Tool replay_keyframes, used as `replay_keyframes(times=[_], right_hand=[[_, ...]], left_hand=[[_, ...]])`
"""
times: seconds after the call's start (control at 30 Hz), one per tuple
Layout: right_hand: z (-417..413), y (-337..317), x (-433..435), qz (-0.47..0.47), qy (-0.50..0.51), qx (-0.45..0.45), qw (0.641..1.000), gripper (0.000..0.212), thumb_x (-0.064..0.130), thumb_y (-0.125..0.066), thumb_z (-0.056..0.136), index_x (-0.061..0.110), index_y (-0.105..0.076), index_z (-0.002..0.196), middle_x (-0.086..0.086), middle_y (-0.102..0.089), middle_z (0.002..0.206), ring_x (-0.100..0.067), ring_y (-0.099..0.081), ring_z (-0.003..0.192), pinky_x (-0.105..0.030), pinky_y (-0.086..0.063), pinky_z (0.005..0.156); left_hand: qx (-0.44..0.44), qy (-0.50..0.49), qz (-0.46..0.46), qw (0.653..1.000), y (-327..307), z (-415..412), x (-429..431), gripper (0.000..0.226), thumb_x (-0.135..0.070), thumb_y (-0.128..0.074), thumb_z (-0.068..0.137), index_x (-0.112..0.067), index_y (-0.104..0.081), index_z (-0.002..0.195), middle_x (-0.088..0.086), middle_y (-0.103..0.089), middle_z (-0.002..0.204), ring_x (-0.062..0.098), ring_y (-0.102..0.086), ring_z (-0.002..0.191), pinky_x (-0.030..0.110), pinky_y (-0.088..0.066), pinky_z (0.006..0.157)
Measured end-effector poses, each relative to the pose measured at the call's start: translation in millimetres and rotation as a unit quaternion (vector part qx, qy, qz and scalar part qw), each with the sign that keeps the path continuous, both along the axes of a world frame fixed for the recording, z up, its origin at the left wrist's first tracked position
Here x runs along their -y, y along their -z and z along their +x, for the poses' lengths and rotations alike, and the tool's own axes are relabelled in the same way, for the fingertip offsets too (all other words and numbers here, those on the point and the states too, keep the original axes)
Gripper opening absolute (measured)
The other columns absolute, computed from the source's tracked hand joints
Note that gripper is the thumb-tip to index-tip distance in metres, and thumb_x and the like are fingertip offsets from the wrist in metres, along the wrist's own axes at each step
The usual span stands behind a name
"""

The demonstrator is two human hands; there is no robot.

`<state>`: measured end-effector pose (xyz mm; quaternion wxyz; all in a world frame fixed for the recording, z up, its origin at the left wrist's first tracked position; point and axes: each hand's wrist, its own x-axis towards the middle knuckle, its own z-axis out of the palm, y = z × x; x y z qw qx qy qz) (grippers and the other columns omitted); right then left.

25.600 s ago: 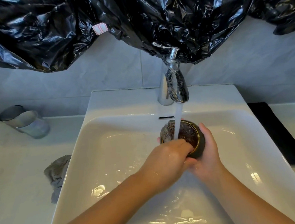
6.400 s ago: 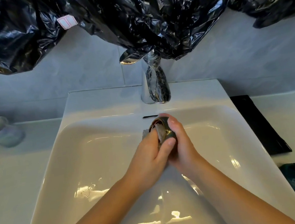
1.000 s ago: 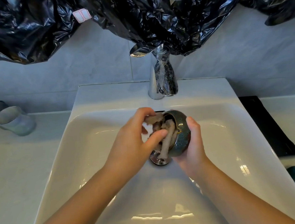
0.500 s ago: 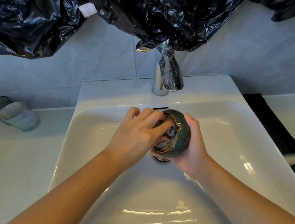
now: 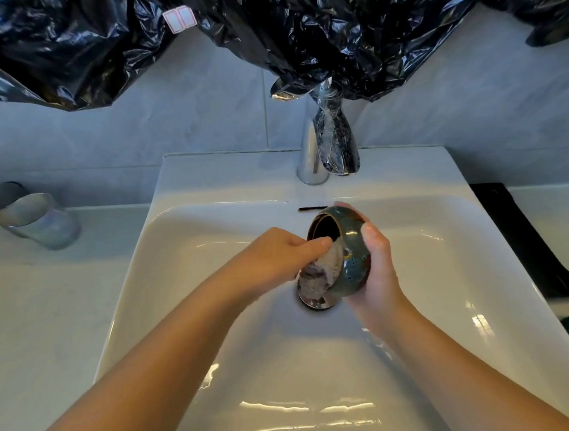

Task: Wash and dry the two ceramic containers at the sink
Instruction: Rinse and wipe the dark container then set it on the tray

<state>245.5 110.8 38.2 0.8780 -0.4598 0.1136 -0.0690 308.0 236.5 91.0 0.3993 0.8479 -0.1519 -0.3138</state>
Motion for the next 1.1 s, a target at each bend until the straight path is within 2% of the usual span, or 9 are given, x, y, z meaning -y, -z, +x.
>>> replay_keyframes(times=[0.07,0.13,0.2,0.27,0.43,0.6,0.83,1.0,1.1], right_hand=[[0.8,-1.9,3.5,0.048,-0.024,-0.032,0.998,0.062,0.053,-0.05,0.076,0.008,-0.057,0.118,-0.009,-0.073,0.091,-0.021,-0.073,0.084,-0.032,-0.059,0.064],[1.7,0.0,6.6,0.061,-0.03,-0.058,0.996,0.07,0.061,-0.051,0.072,0.007,-0.06,0.117,-0.012,-0.071,0.098,-0.024,-0.069,0.093,-0.037,-0.059,0.075],[2.0,1.7,8.0,0.095,-0.027,-0.059,0.993,0.072,0.065,-0.055,0.069,0.009,-0.061,0.113,-0.012,-0.068,0.098,-0.023,-0.066,0.09,-0.036,-0.057,0.073],[0.9,0.6,8.5,0.143,-0.042,-0.066,0.987,0.072,0.067,-0.059,0.065,0.01,-0.067,0.108,-0.012,-0.068,0.097,-0.022,-0.066,0.089,-0.032,-0.057,0.07],[-1.3,-3.5,6.0,0.203,-0.069,-0.102,0.971,0.063,0.063,-0.038,0.085,0.016,-0.079,0.087,-0.01,-0.073,0.092,-0.024,-0.069,0.082,-0.041,-0.048,0.084],[-1.4,-6.5,2.7,0.207,-0.083,-0.108,0.969,0.057,0.061,-0.042,0.083,0.016,-0.073,0.1,-0.011,-0.071,0.097,-0.026,-0.068,0.084,-0.045,-0.047,0.086],[-1.4,-4.2,1.1,0.158,-0.109,-0.074,0.979,0.054,0.056,-0.044,0.077,0.014,-0.072,0.096,-0.009,-0.072,0.092,-0.02,-0.067,0.078,-0.042,-0.045,0.085],[-0.2,0.4,1.3,0.078,-0.078,-0.05,0.993,0.036,0.049,-0.052,0.083,0.025,-0.075,0.098,-0.003,-0.074,0.092,-0.016,-0.071,0.082,-0.032,-0.057,0.07],[1.2,3.6,2.2,-0.032,-0.045,-0.009,0.998,0.048,0.048,-0.058,0.075,0.03,-0.058,0.119,-0.004,-0.067,0.104,-0.017,-0.069,0.088,-0.037,-0.057,0.069]], left_hand=[[0.08,0.019,-0.034,0.996,-0.7,-8.0,-7.6,0.026,-0.051,-0.054,0.089,-0.03,-0.07,0.086,-0.016,-0.064,0.074,0.003,-0.058,0.071,0.019,-0.044,0.067],[0.262,0.028,-0.118,0.957,-2.5,-15.8,-19.9,0.028,-0.04,-0.06,0.088,-0.027,-0.063,0.112,-0.012,-0.064,0.107,0.0,-0.06,0.094,0.019,-0.048,0.077],[0.451,0.126,-0.18,0.865,-1.6,-15.4,-32.7,0.018,-0.014,-0.062,0.091,-0.012,-0.067,0.108,0.002,-0.064,0.117,0.012,-0.06,0.106,0.024,-0.048,0.085],[0.567,0.25,-0.144,0.772,8.9,-11.2,-41.3,0.022,-0.003,-0.058,0.092,-0.009,-0.071,0.107,0.007,-0.065,0.123,0.022,-0.06,0.114,0.032,-0.048,0.088],[0.62,0.353,-0.008,0.701,16.1,10.9,-40.6,0.044,-0.007,-0.05,0.093,-0.026,-0.056,0.131,-0.006,-0.05,0.143,0.019,-0.043,0.135,0.042,-0.037,0.103],[0.674,0.318,0.011,0.666,21.1,11.5,-33.1,0.037,-0.014,-0.053,0.093,-0.025,-0.058,0.128,-0.004,-0.056,0.138,0.026,-0.045,0.125,0.043,-0.033,0.091],[0.698,0.192,0.019,0.69,34.8,5.0,-19.5,0.028,-0.031,-0.057,0.093,-0.019,-0.064,0.117,-0.001,-0.068,0.112,0.024,-0.052,0.096,0.04,-0.033,0.074],[0.559,0.086,0.083,0.82,34.2,-11.7,-4.3,0.04,-0.045,-0.041,0.087,-0.019,-0.069,0.096,-0.001,-0.065,0.079,0.025,-0.057,0.077,0.036,-0.034,0.066],[0.327,0.036,0.077,0.941,20.9,-13.6,7.1,0.045,-0.043,-0.038,0.093,-0.016,-0.064,0.069,0.004,-0.059,0.064,0.024,-0.052,0.066,0.033,-0.037,0.059]])
